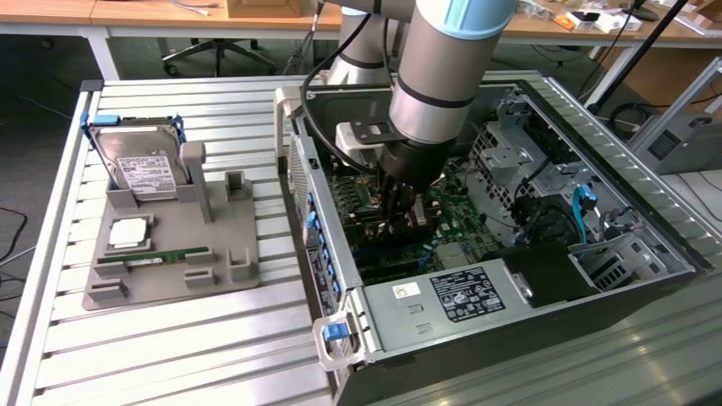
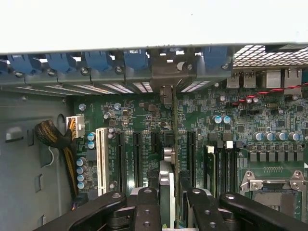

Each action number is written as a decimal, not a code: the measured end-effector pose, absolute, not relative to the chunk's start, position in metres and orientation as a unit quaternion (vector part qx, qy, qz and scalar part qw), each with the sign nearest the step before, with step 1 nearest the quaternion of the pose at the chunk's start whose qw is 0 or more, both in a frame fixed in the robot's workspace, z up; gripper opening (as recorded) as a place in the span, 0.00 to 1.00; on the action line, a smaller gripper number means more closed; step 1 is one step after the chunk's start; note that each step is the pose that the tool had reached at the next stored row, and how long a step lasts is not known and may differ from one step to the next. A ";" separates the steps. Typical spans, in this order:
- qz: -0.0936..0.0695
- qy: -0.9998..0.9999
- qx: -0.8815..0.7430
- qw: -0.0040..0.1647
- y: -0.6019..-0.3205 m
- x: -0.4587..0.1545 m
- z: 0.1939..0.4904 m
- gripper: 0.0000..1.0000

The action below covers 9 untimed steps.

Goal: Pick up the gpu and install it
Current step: 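Insert the gpu into the slot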

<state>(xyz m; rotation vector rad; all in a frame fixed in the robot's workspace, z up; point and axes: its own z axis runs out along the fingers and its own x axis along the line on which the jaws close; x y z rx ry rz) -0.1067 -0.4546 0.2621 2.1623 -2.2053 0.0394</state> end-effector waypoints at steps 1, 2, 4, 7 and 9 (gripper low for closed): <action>0.013 -0.714 0.700 0.026 -0.455 -0.107 0.262 0.27; 0.013 -0.714 0.700 0.027 -0.455 -0.107 0.262 0.27; 0.013 -0.714 0.700 0.026 -0.455 -0.106 0.261 0.27; 0.013 -0.714 0.700 0.026 -0.455 -0.106 0.261 0.27; 0.013 -0.714 0.700 0.027 -0.455 -0.105 0.260 0.27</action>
